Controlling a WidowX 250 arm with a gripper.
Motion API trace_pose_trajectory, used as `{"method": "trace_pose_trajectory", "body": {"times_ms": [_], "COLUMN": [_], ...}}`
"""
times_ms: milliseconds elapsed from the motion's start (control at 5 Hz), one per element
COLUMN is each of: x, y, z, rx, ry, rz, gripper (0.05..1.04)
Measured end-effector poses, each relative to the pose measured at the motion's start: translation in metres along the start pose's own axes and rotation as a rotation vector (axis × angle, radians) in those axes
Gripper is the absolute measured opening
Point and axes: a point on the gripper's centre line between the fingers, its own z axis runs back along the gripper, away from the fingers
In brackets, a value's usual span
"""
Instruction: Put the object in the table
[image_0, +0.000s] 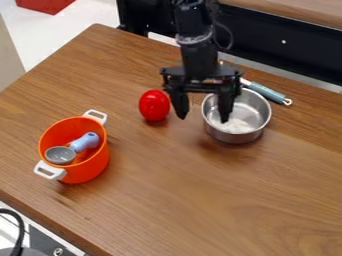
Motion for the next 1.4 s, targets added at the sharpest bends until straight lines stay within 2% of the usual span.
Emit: {"method": "trace_pose_trajectory", "body": {"times_ms": [200, 400, 600, 800, 1200, 1400], "x": [-0.011, -0.004, 0.013, 0.014, 0.018, 0.018], "y": [0.01, 0.028, 0.053, 0.074, 0.117, 0.137], "z": [0.011, 0.017, 0.032, 0.027, 0.043, 0.036], "rx": [0.045, 0.066, 0.086, 0.099, 0.139, 0.169], "ry": [-0.002, -0.045, -0.111, -0.098, -0.123, -0.075], "rz": [-0.078, -0.111, -0.059, -0.036, -0.044, -0.048], "gripper": [0.997, 0.997, 0.997, 0.997, 0.997, 0.997]}}
